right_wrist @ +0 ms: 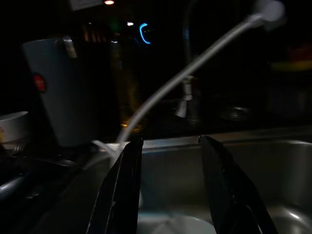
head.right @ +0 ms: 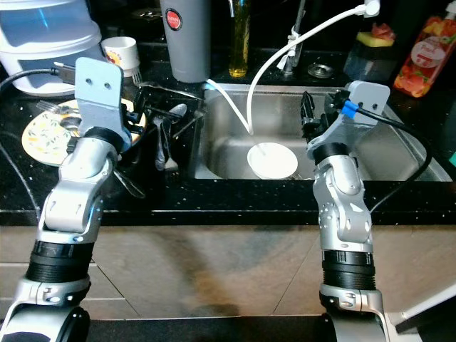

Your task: Kitchen organization

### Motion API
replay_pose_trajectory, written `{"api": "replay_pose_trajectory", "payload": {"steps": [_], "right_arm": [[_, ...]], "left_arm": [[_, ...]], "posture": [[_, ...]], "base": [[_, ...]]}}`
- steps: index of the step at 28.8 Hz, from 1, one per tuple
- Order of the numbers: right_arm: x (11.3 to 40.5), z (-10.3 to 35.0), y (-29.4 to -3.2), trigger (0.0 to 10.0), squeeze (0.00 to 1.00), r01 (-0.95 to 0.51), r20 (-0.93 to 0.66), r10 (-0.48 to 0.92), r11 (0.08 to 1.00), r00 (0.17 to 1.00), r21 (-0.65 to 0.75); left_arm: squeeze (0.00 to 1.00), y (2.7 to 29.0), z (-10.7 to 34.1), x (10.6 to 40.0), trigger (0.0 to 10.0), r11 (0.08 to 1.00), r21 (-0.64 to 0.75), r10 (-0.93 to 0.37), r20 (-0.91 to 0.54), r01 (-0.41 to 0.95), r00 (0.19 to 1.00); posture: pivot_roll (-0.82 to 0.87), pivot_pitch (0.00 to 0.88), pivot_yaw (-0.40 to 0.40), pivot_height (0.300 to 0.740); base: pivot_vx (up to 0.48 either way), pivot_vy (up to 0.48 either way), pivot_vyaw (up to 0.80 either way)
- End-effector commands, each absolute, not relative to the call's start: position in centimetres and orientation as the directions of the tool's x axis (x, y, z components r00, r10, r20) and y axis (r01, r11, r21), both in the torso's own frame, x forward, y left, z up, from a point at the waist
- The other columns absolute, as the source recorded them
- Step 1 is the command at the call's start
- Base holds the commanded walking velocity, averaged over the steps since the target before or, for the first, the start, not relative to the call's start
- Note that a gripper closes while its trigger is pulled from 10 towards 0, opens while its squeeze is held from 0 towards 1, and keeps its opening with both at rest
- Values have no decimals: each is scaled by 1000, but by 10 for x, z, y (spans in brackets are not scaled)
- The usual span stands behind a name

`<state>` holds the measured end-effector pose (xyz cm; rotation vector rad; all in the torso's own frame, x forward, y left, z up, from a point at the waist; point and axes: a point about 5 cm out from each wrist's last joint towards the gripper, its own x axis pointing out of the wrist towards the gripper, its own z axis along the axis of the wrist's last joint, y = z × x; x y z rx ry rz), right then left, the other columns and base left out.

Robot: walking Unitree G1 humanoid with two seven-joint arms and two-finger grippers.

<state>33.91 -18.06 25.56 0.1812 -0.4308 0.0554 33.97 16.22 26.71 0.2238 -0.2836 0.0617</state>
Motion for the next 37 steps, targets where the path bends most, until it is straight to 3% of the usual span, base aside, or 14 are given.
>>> {"api": "replay_pose_trajectory", "payload": {"steps": [1,17,24,27,29,36,37], "right_arm": [[338,257,-185,10000,0,-78,425,-1,983,905,169],[337,257,-183,10000,0,-83,423,4,982,906,168],[337,257,-177,10000,0,-119,425,56,985,904,123],[336,258,-174,10000,0,-142,428,80,983,900,115],[340,258,-168,10000,0,-179,423,112,976,899,122],[344,257,-159,10000,0,-212,415,140,968,899,133],[344,256,-157,10000,0,-222,416,148,966,897,134]], "left_arm": [[0,156,266,341,10000,976,207,11,280,-72,960],[0,161,263,336,10000,987,161,-48,197,16,979],[0,184,261,327,10000,970,230,-86,32,76,996],[0,199,269,321,10000,980,192,-62,39,54,997],[0,220,263,305,10000,980,184,74,-12,-71,997],[0,200,254,296,10000,982,183,58,-20,-53,998],[0,211,260,296,10000,968,144,203,29,-205,979]], "posture": [[38,31,-32,740],[46,41,-29,740],[51,44,-27,740],[88,56,-40,740],[121,66,-68,740],[126,68,-72,740],[126,68,-72,740]], "base": [[0,0,0],[0,0,0],[0,0,0],[0,0,0],[0,0,0],[0,0,0],[0,0,0]]}}
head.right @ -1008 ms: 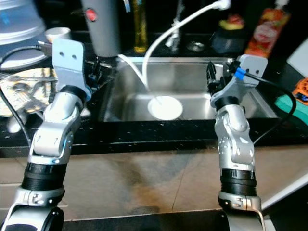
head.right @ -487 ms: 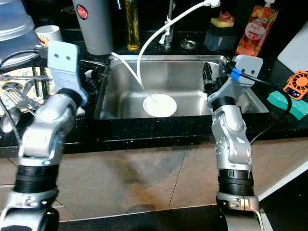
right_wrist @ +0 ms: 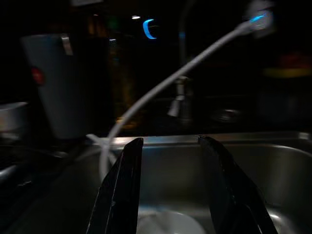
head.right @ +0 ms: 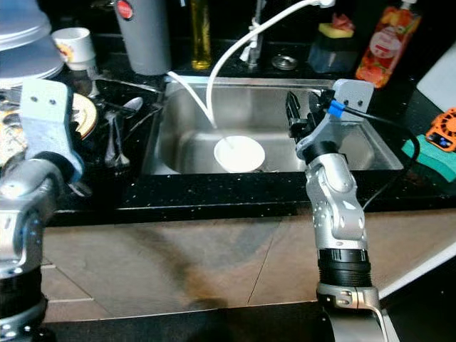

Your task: Kitchen organization

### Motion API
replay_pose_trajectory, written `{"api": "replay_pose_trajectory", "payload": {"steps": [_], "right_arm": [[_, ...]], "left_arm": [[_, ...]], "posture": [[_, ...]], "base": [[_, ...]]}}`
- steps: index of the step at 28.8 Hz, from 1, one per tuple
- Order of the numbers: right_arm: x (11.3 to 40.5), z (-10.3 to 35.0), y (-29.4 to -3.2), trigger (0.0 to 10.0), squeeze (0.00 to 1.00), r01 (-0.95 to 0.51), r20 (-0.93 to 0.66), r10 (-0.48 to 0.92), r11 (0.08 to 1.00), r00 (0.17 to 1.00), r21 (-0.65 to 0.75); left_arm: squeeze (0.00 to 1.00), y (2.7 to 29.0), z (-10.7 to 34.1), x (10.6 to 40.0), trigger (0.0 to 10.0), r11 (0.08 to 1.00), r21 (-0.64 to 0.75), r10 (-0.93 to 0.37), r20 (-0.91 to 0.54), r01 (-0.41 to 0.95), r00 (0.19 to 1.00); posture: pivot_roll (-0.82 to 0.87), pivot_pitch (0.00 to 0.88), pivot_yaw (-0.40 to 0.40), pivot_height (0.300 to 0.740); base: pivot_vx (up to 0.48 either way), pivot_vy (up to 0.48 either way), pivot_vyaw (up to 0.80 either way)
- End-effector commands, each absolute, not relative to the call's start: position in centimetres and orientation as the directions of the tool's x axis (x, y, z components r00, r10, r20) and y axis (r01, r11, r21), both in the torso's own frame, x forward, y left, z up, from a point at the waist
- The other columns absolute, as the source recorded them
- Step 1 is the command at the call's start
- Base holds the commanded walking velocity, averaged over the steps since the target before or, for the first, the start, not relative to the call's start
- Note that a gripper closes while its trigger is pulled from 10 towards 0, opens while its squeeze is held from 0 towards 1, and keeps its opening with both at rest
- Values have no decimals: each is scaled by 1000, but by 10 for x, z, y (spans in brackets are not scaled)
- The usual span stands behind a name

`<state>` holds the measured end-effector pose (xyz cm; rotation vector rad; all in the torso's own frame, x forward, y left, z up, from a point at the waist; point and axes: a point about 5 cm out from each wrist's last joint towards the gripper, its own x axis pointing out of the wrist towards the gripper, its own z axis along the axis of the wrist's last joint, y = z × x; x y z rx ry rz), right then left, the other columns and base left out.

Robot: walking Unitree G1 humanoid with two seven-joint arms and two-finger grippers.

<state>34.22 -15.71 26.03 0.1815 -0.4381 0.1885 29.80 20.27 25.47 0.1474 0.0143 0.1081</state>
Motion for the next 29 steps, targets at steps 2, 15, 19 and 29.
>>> {"api": "replay_pose_trajectory", "payload": {"steps": [2,15,19,29], "right_arm": [[344,256,-157,10000,0,-225,416,152,965,897,134],[347,250,-156,10000,0,-250,390,187,961,902,119],[348,250,-155,10000,0,-255,389,191,959,901,119],[348,250,-157,10000,0,-252,393,189,961,900,114]], "left_arm": [[0,215,260,295,10000,960,107,257,23,-258,966],[0,197,233,241,10000,940,-59,338,44,-336,940],[0,207,225,240,10000,922,-67,382,-6,-382,924],[1000,226,223,260,10000,918,-103,378,-66,-383,923]], "posture": [[126,68,-72,740],[139,75,-86,740],[149,72,-89,740],[138,62,-81,740]], "base": [[0,0,0],[0,0,0],[0,0,0],[0,0,0]]}}
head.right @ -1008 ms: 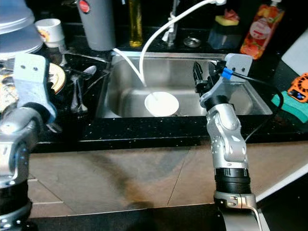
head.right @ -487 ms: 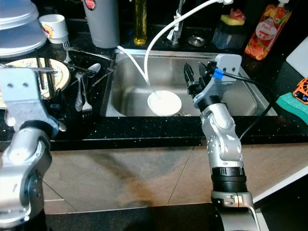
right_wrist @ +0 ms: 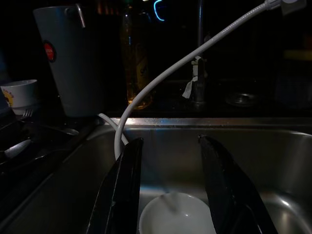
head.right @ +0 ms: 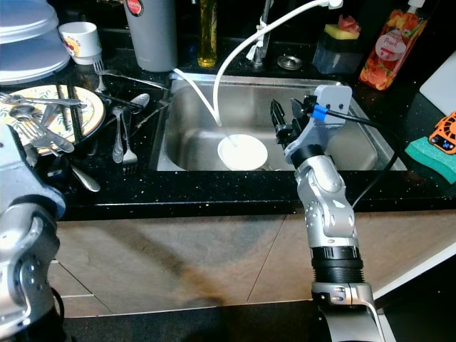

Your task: Kitchen organization

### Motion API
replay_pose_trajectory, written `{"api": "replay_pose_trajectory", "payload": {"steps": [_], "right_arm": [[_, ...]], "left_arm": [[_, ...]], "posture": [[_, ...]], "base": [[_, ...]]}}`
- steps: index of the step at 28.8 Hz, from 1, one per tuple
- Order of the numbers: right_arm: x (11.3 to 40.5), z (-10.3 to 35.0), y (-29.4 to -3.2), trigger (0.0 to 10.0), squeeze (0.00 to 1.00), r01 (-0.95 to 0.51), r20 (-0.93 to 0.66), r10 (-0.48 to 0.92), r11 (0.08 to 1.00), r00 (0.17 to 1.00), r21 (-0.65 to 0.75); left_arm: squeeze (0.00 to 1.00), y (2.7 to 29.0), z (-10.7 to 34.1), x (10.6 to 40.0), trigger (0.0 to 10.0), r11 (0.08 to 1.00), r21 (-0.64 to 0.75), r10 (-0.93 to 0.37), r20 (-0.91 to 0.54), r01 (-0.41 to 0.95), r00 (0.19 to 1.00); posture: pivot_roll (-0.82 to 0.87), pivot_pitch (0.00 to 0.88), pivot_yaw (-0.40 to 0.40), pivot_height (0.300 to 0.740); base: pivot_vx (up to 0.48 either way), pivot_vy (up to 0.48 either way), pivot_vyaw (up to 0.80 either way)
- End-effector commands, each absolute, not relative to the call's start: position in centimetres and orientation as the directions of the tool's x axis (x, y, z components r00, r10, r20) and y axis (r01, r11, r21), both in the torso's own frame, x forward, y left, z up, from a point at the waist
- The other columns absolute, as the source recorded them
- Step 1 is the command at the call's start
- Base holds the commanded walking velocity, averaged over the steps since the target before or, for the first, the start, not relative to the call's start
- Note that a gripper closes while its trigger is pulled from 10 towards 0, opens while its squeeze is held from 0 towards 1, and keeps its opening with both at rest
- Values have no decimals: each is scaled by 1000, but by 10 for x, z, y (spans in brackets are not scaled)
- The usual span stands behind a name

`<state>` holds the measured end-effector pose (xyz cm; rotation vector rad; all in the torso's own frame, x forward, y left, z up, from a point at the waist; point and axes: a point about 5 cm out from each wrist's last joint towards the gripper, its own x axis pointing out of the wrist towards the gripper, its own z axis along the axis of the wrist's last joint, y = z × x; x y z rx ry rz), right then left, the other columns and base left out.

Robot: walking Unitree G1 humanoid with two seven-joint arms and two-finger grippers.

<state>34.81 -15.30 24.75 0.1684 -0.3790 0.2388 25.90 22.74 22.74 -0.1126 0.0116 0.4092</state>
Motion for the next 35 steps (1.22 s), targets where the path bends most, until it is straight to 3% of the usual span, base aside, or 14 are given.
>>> {"api": "replay_pose_trajectory", "payload": {"steps": [1,3,4,15,16,17,18,19,20,21,32,35], "right_arm": [[348,250,-157,10000,0,-250,393,188,961,900,114],[348,249,-158,10000,0,-248,394,186,962,900,114],[348,249,-158,10000,0,-248,394,185,962,900,114],[348,251,-160,10000,0,-245,398,183,963,899,109],[348,251,-160,10000,0,-244,398,183,964,899,108],[348,252,-160,10000,0,-244,398,183,964,899,108],[348,252,-160,10000,0,-244,398,182,964,899,108],[348,252,-160,10000,0,-244,398,182,964,899,108],[348,252,-160,10000,0,-243,399,182,964,899,109],[348,252,-160,10000,0,-243,399,182,964,899,109],[346,255,-158,10000,0,-259,412,194,960,890,108],[340,258,-144,10000,0,-412,416,339,906,844,96]], "left_arm": [[1000,224,222,259,10000,920,-103,372,-74,-378,925],[996,221,219,259,10000,925,-103,357,-92,-365,930],[0,220,218,260,10000,926,-113,350,-104,-360,931],[0,200,198,258,10000,912,-212,308,-211,-352,927],[0,199,196,259,8627,907,-227,307,-221,-355,926],[0,199,195,260,8627,904,-237,306,-227,-357,925],[0,202,196,263,4392,896,-256,308,-231,-363,923],[0,202,196,263,4392,896,-256,308,-231,-363,923],[0,206,197,269,392,889,-276,308,-231,-366,923],[0,208,198,271,0,888,-281,306,-228,-363,924],[0,226,211,287,0,890,-296,298,-198,-347,934],[0,223,217,287,0,921,-230,282,-163,-315,945]], "posture": [[138,62,-81,740],[137,63,-79,740],[134,62,-79,740],[125,62,-85,740],[125,62,-85,740],[122,61,-87,740],[122,61,-87,740],[122,61,-87,740],[123,60,-87,740],[123,60,-87,740],[121,59,-77,740],[121,59,-77,740]], "base": [[0,0,0],[0,0,0],[0,0,0],[0,0,0],[0,0,0],[0,0,0],[0,0,0],[0,0,0],[0,0,0],[0,0,0],[0,0,0],[0,0,0]]}}
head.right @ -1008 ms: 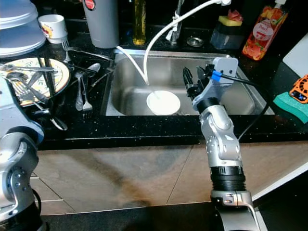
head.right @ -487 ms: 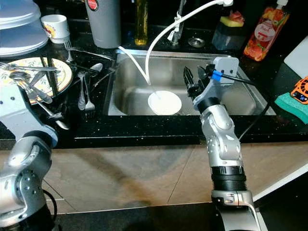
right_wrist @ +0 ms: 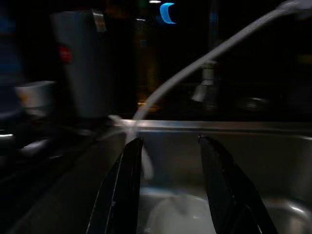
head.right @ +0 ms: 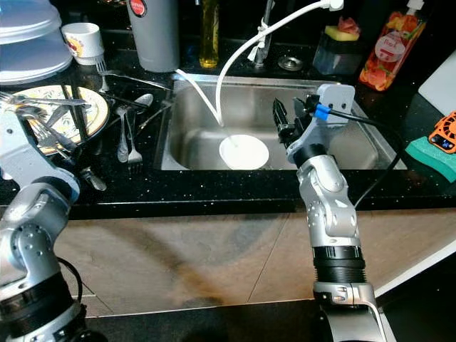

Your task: Kitchen organization

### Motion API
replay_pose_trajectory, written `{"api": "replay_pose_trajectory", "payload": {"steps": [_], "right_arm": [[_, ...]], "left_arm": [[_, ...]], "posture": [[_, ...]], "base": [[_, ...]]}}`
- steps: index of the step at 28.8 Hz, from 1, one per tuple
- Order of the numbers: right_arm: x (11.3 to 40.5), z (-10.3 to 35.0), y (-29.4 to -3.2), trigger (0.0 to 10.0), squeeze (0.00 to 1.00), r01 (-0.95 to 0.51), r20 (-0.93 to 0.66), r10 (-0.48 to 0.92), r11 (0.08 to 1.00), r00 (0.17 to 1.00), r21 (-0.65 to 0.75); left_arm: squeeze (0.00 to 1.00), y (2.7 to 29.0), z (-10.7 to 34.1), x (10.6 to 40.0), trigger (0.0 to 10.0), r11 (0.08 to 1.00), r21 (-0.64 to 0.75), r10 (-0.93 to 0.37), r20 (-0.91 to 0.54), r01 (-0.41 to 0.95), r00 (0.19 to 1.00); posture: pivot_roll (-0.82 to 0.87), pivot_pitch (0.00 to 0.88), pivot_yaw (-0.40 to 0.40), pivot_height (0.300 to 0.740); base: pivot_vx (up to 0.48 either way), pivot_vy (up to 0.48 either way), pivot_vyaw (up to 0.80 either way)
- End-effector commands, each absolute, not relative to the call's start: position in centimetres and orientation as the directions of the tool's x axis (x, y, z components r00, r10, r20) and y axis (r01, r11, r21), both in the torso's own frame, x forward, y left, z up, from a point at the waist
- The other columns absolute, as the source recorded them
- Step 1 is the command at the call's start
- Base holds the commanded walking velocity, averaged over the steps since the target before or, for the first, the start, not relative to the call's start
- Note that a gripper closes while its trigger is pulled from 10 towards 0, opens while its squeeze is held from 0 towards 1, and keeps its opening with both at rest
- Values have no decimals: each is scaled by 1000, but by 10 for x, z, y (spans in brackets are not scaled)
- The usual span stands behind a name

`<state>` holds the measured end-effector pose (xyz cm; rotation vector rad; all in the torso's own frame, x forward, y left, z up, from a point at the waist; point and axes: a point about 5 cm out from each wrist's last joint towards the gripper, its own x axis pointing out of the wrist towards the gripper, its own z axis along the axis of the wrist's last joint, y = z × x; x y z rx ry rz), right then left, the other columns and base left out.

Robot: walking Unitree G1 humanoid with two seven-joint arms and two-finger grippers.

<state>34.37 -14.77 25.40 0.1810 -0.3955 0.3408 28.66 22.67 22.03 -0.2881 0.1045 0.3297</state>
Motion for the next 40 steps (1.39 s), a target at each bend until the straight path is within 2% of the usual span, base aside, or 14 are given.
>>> {"api": "replay_pose_trajectory", "payload": {"steps": [1,2,3,4,5,10,16,18,26,30,31,38,39,40], "right_arm": [[340,258,-144,10000,0,-412,416,339,906,844,96],[339,258,-142,10000,0,-430,417,356,898,836,97],[335,259,-137,10000,0,-491,421,411,866,809,98],[330,261,-132,10000,0,-556,432,464,824,773,110],[327,263,-128,10000,0,-600,441,500,791,745,117],[317,277,-123,10000,0,-716,533,535,665,656,214],[315,283,-129,10000,0,-738,574,511,617,640,274],[315,284,-134,10000,0,-741,585,500,603,639,295],[311,282,-133,10000,0,-739,551,533,623,642,258],[309,279,-135,10000,0,-730,537,535,634,652,255],[308,278,-136,10000,0,-726,532,534,638,657,257],[309,274,-135,10000,0,-728,519,543,634,660,262],[309,274,-134,10000,0,-729,516,546,632,659,262],[310,274,-134,10000,0,-730,515,548,631,659,263]], "left_arm": [[0,223,217,287,0,921,-230,282,-163,-315,945],[0,222,217,287,0,925,-220,280,-156,-310,947],[0,216,223,284,3451,956,-124,256,-93,-266,962],[0,203,228,281,10000,980,-36,193,-27,-194,981],[0,193,231,278,10000,990,23,138,12,-138,990],[0,176,243,270,10000,996,-75,49,96,-42,994],[0,172,257,268,10000,996,-46,85,192,-78,978],[0,163,261,272,10000,1000,-9,24,220,-23,975],[0,149,269,312,10000,986,23,-166,66,165,984],[0,171,261,322,10000,1000,29,-9,-54,11,999],[1000,173,256,316,10000,999,28,-17,-83,19,996],[1000,178,240,289,10000,998,54,-26,-177,37,984],[0,176,238,286,10000,997,58,-30,-190,42,981],[0,175,237,284,10000,997,59,-33,-199,46,979]], "posture": [[121,59,-77,740],[121,59,-77,740],[127,61,-79,740],[130,63,-78,740],[130,63,-78,740],[133,62,-79,740],[131,60,-77,740],[130,57,-77,740],[107,49,-65,740],[98,49,-52,740],[98,52,-50,740],[123,61,-61,740],[123,61,-61,740],[123,61,-61,740]], "base": [[0,0,0],[0,0,0],[0,0,0],[0,0,0],[0,0,0],[0,0,0],[0,0,0],[0,0,0],[0,0,0],[0,0,0],[0,0,0],[0,0,0],[0,0,0],[0,0,0]]}}
